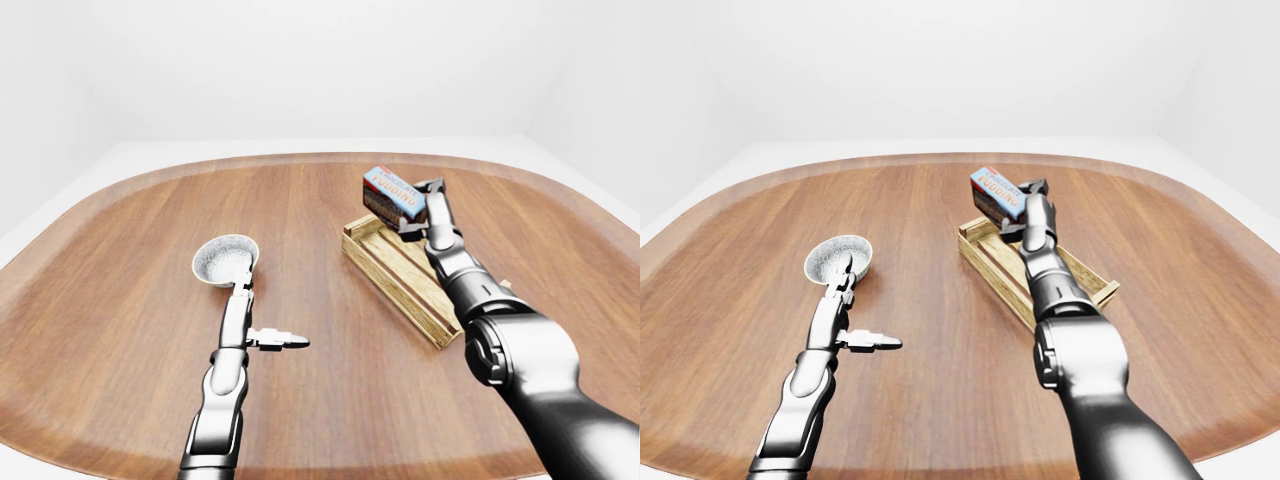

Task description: Pick up the chocolate pudding and put it in the tray.

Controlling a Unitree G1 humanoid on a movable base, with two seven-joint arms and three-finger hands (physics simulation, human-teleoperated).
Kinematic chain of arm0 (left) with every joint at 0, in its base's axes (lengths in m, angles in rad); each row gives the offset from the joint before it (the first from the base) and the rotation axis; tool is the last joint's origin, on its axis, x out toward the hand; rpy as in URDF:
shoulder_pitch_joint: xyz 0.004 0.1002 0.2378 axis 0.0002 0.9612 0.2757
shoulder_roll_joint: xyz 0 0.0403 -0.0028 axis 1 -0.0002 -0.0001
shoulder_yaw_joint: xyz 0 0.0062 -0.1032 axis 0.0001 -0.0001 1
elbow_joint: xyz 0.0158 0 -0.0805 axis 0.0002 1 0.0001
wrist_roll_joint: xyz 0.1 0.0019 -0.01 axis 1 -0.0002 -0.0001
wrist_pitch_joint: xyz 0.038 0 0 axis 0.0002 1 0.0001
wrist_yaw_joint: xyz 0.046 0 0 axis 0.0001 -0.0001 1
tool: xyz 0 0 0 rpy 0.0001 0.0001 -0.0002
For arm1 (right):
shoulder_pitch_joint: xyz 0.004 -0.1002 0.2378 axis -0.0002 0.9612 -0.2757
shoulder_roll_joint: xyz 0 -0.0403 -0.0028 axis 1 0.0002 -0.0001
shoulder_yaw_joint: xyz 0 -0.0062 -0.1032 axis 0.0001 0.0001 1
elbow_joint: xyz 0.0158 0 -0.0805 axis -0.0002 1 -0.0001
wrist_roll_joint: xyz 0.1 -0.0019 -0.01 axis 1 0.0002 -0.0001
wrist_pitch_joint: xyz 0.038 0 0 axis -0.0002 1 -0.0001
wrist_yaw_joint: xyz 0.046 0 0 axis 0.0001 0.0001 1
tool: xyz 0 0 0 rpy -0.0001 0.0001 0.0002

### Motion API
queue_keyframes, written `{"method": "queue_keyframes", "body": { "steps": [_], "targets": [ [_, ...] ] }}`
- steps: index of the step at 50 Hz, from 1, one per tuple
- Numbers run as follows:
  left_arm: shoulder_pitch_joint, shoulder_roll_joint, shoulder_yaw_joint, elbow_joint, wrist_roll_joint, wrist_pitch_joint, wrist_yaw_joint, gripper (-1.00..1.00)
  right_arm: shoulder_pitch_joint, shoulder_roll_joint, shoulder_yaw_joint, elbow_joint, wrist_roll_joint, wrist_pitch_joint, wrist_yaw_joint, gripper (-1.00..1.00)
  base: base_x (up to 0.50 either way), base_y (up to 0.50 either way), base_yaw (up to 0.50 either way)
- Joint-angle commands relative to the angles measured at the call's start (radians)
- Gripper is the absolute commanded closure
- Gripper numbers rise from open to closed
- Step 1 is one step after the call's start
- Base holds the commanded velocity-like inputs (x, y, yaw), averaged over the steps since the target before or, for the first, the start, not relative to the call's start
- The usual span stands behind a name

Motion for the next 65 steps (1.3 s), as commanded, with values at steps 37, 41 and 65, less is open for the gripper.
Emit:
{"method": "queue_keyframes", "body": {
  "steps": [37, 41, 65],
  "targets": [
    [0.004, -0.008, 0.020, -0.012, -0.089, 0.003, -0.046, -1.00, 0.103, -0.044, -0.028, -0.022, 0.037, 0.000, -0.043, 1.00, 0.00, 0.00, 0.00],
    [0.004, -0.009, 0.020, -0.010, -0.088, 0.001, -0.045, -1.00, 0.119, -0.042, -0.030, -0.021, 0.037, 0.000, -0.048, 1.00, 0.00, 0.00, 0.00],
    [0.003, -0.008, 0.020, -0.007, -0.088, -0.001, -0.047, -1.00, 0.159, -0.047, -0.039, -0.018, 0.038, 0.000, -0.053, 1.00, 0.00, 0.00, 0.00]
  ]
}}
